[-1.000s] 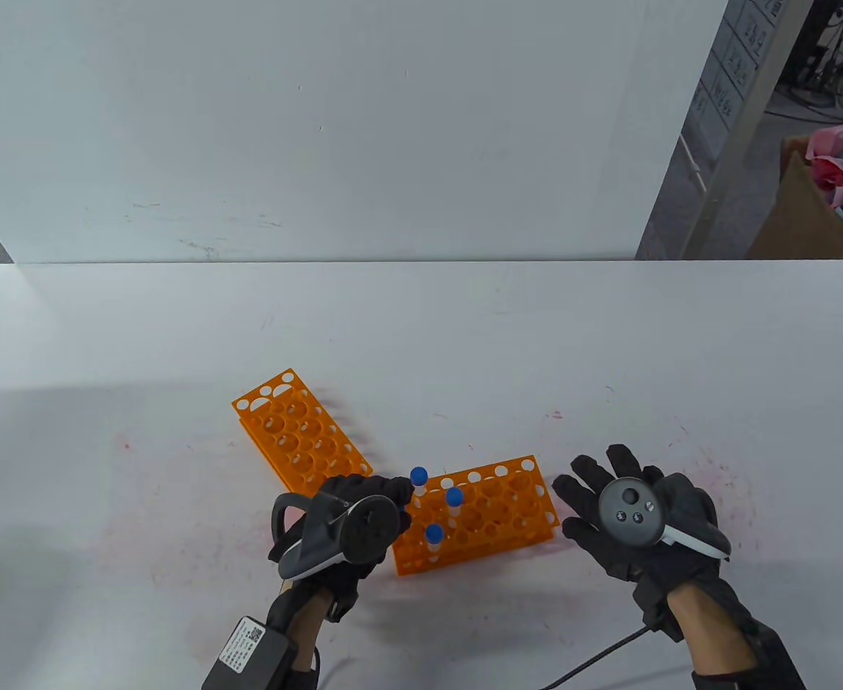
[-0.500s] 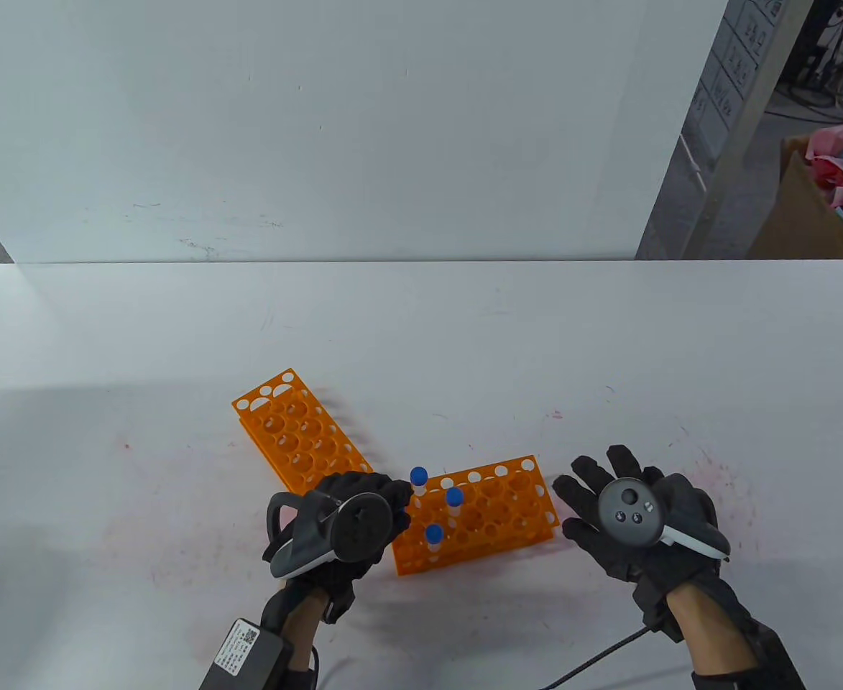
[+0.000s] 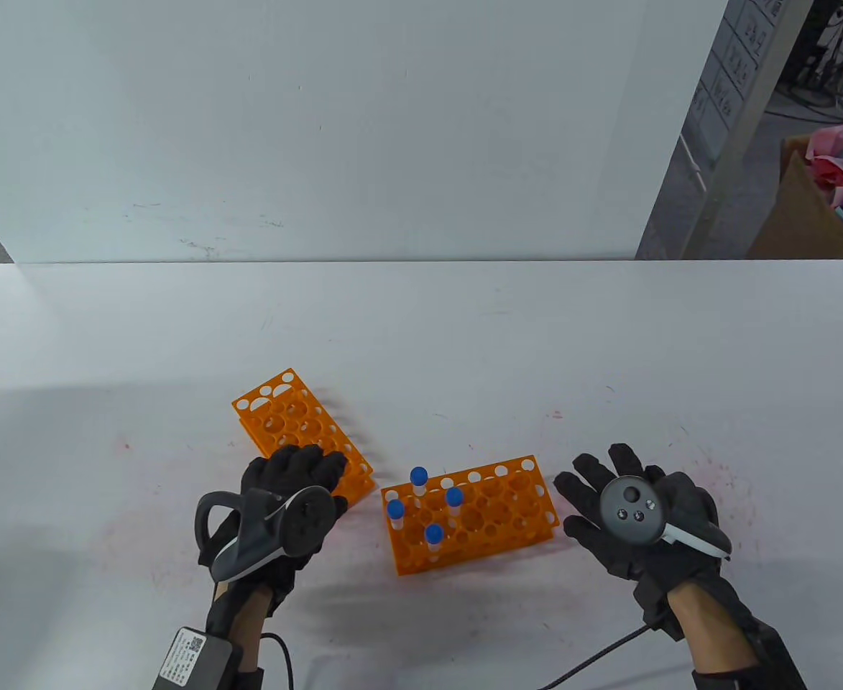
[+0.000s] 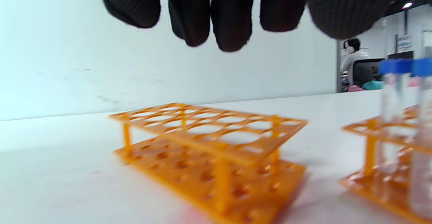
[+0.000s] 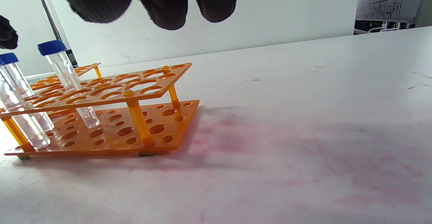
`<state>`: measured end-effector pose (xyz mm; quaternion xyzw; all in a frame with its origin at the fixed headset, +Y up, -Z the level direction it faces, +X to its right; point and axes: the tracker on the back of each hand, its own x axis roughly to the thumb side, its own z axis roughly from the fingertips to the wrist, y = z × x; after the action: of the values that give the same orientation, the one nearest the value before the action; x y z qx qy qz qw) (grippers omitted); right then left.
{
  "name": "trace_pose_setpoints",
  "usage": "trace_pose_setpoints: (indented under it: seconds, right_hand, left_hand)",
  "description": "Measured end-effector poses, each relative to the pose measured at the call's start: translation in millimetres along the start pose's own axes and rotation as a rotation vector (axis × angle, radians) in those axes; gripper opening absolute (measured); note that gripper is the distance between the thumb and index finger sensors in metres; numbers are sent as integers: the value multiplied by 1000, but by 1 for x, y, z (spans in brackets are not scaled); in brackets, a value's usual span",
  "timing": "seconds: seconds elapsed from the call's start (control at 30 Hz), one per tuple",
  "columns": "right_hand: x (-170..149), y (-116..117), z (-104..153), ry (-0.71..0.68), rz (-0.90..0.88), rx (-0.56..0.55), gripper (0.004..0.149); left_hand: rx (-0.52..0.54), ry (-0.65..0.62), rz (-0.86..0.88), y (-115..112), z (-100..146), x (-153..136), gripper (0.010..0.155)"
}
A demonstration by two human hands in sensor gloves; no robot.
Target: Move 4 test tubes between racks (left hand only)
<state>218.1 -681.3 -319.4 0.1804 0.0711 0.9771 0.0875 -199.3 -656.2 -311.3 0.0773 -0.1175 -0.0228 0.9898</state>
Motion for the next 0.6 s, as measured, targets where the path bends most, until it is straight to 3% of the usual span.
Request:
trace_pose_setpoints:
  seconds: [0.23, 0.3, 0.6]
  right_hand:
    - [-2, 0, 0, 20, 4, 4, 62]
    - [-5, -1, 1, 35, -8, -10, 62]
    - [-16, -2, 0, 81, -31, -22, 63]
  left_hand:
    - [110, 98, 61, -23, 15, -27, 66]
    - [141, 151, 154, -25, 17, -31, 67]
    - [53, 202, 26, -27, 11, -37, 71]
